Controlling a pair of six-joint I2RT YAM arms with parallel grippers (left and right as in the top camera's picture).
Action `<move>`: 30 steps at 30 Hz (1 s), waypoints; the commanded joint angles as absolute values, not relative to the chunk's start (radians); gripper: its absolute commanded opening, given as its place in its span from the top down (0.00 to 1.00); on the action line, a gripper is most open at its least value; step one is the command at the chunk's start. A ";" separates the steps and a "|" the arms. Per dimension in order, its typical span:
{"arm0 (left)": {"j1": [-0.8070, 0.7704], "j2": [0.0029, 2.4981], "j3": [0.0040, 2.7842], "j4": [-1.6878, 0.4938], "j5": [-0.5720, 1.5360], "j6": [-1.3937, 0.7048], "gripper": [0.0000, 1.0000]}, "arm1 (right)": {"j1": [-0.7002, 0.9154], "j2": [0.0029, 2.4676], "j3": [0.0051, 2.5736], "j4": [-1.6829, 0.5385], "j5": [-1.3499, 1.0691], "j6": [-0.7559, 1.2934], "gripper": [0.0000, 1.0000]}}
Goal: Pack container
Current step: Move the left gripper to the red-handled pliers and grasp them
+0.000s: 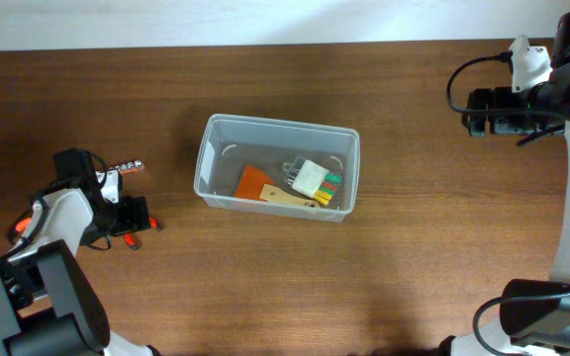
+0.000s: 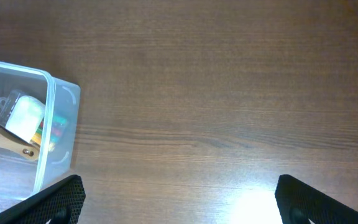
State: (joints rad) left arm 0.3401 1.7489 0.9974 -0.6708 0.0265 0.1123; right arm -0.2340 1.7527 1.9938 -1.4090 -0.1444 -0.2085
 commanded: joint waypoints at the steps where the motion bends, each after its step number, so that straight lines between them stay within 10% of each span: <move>1: 0.344 1.775 0.939 -0.668 -0.007 0.118 0.08 | -0.236 1.759 1.990 -1.411 -0.146 -0.205 0.02; 16: 0.374 1.774 0.918 -0.672 -0.022 0.091 0.11 | -0.236 1.759 1.990 -1.419 -0.146 -0.205 0.01; 30: 0.402 1.774 0.918 -0.669 -0.006 0.068 0.78 | -0.236 1.759 1.990 -1.419 -0.146 -0.205 0.01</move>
